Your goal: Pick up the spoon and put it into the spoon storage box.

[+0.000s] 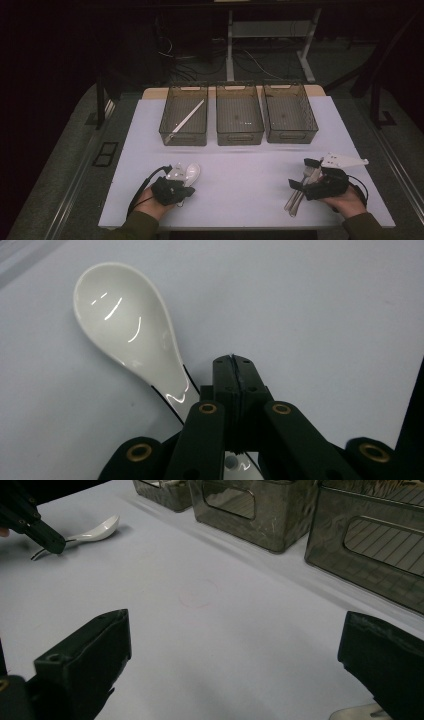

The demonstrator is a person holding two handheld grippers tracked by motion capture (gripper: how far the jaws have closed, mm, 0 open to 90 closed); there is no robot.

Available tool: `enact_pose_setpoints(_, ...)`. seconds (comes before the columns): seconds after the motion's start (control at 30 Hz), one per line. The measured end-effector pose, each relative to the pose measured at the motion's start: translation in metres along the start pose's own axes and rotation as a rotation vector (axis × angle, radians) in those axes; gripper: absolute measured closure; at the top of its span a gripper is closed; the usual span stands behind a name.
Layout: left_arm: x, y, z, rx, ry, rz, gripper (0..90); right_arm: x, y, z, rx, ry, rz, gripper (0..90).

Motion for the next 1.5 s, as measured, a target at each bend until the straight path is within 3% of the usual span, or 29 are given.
enact_pose_setpoints(0.2,-0.005,0.003,-0.006,0.042,-0.012,-0.032,88.9,0.0,0.0,0.0,0.0,-0.001,0.0,0.6)
enact_pose_setpoints(0.67,-0.019,0.013,-0.036,0.165,0.026,-0.08,88.9,0.0,0.0,0.0,-0.001,-0.001,0.002,0.6)
enact_pose_setpoints(0.77,-0.021,0.013,-0.039,0.152,0.048,-0.068,88.9,0.0,0.0,0.0,0.001,-0.001,0.001,0.6)
enact_pose_setpoints(0.93,-0.02,0.015,-0.037,0.14,0.039,-0.059,88.8,0.0,0.0,0.0,0.0,-0.002,0.003,0.7)
enact_pose_setpoints(0.97,-0.019,0.015,-0.037,0.122,0.039,-0.04,87.9,0.0,0.0,0.0,0.0,-0.002,0.003,0.6)
enact_pose_setpoints(1.2,-0.003,0.019,-0.034,0.068,0.036,0.044,69.9,0.0,-0.001,0.0,0.0,-0.001,0.001,0.7)
enact_pose_setpoints(1.27,0.003,0.019,-0.037,0.054,0.039,0.069,63.5,0.0,-0.001,0.0,0.001,-0.001,0.0,0.6)
enact_pose_setpoints(1.43,0.015,0.011,-0.049,-0.027,0.052,0.121,49.0,0.0,-0.001,0.0,0.003,-0.004,-0.002,0.6)
enact_pose_setpoints(1.5,0.019,0.006,-0.056,-0.055,0.05,0.129,47.4,0.0,-0.001,0.0,0.002,-0.008,-0.002,0.7)
Point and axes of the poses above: each handheld gripper's, and its own axes: y roughly backward along the jaws, x roughly out of its top, z roughly to its right, the point moved 1 cm from there along -y, roughly forward along the jaws, and after that the axes turned 11 degrees about x, right-handed, at the moved point
